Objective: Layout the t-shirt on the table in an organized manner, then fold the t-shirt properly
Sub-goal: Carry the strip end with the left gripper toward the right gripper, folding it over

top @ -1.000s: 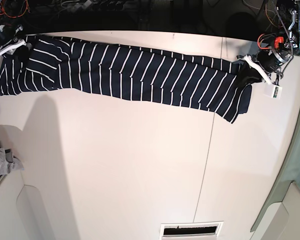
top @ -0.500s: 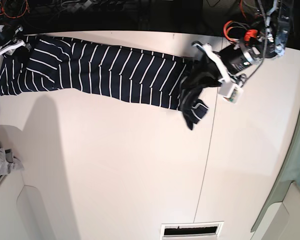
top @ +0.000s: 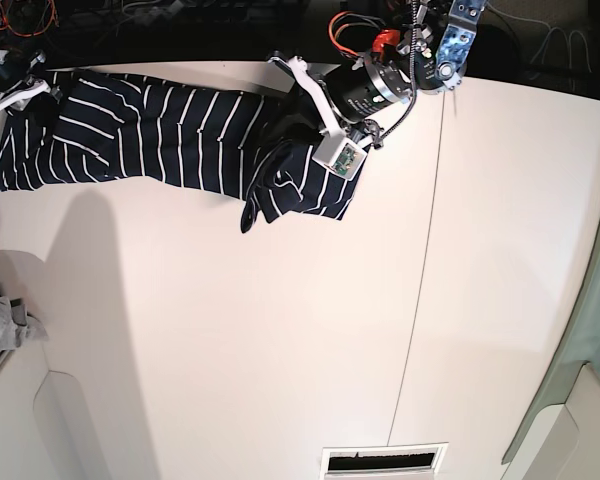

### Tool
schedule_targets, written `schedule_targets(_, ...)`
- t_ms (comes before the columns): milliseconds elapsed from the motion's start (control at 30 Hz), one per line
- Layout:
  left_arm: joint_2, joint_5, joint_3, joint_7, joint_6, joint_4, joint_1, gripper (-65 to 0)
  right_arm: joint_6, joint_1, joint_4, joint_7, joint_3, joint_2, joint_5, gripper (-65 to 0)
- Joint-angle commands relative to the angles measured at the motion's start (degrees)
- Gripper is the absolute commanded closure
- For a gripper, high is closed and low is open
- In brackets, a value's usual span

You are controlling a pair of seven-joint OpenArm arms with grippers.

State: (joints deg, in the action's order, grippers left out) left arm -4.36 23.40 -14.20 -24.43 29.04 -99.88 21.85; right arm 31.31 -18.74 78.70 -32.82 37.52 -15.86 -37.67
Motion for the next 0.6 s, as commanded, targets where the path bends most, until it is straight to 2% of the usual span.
schedule_targets(0, 1.18, 0.98, -0.11, 1.11, 0.55, 0.07, -0.46, 0.0, 0.61, 0.0, 0.7, 0.85, 0.37, -0.98, -0.68, 0.0)
schedule_targets(133, 3.48, 1.03, -1.95, 1.09, 0.59, 2.95, -1.99, 0.0, 0.61, 0.0, 0.7, 0.87, 0.37, -0.96, -0.68, 0.0)
schedule_targets(300, 3.69, -0.48, -7.54, 2.64, 0.57, 6.69, -4.11, 0.0, 0.61, 0.0, 0.7, 0.87, 0.37, -0.96, 0.02, 0.0)
schedule_targets(333, 3.74, -1.73, -8.2, 3.96, 0.55, 7.74, -4.37, -4.9, 0.61, 0.0, 0.7, 0.87, 0.37, -0.98, 0.26, 0.0)
schedule_targets(433, 3.74, -3.32, -8.81, 6.27, 0.52, 10.51, -5.25, -26.4, 0.59, 0.0, 0.7, 0.9, 0.37, -0.98, 0.13, 0.0)
schedule_targets(467, 3.72, -3.3, -8.81, 6.21, 0.52, 11.06, -5.62, -31.0, 0.59, 0.02, 0.7, 0.92, 0.37, -0.98, -0.07, 0.0)
schedule_targets(500, 3.72, -3.3, -8.81, 6.19, 0.52, 11.37, -5.84, -32.8, 0.59, 0.02, 0.7, 0.9, 0.37, -1.01, -0.92, -4.8)
schedule_targets(567, 3.74, -3.06, -8.83, 5.88, 0.83, 11.34, -5.86, -32.8, 0.59, 0.0, 0.72, 0.63, 0.39, -1.46, -3.8, -18.3)
